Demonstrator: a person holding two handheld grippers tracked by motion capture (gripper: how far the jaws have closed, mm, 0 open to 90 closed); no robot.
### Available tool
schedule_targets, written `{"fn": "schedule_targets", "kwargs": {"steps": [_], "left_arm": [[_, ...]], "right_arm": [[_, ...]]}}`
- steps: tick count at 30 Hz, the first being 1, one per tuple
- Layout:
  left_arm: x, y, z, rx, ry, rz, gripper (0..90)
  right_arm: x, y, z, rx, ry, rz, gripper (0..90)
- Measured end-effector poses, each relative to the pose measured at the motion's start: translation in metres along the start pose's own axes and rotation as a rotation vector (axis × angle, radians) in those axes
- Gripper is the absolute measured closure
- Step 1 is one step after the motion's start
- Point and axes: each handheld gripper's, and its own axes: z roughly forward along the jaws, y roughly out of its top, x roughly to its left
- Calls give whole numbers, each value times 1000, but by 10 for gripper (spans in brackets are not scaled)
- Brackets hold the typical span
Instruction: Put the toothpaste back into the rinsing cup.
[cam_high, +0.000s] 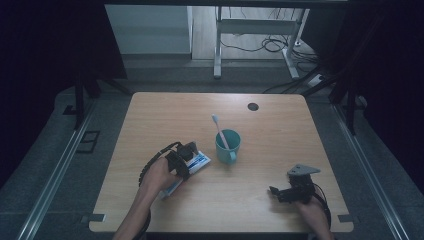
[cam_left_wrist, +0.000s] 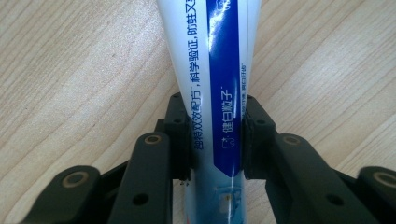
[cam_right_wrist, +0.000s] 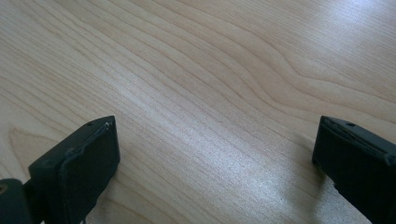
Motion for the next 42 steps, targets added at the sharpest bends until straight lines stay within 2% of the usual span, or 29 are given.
{"fn": "schedule_targets", "kwargs": {"steps": [17, 26, 38, 42], "left_arm": [[-1, -13, -5, -95, -31, 18, 723], [-5, -18, -10, -168, -39, 30, 725], [-6, -33, -25, -303, -41, 40, 725], [-7, -36, -30, -346, -31, 55, 725]], "right_arm": [[0, 0, 0, 0, 0, 1, 8], [0, 0, 0, -1, 0, 1, 8], [0, 0, 0, -1, 1, 2, 8], [0, 0, 0, 0, 0, 2, 8]]}}
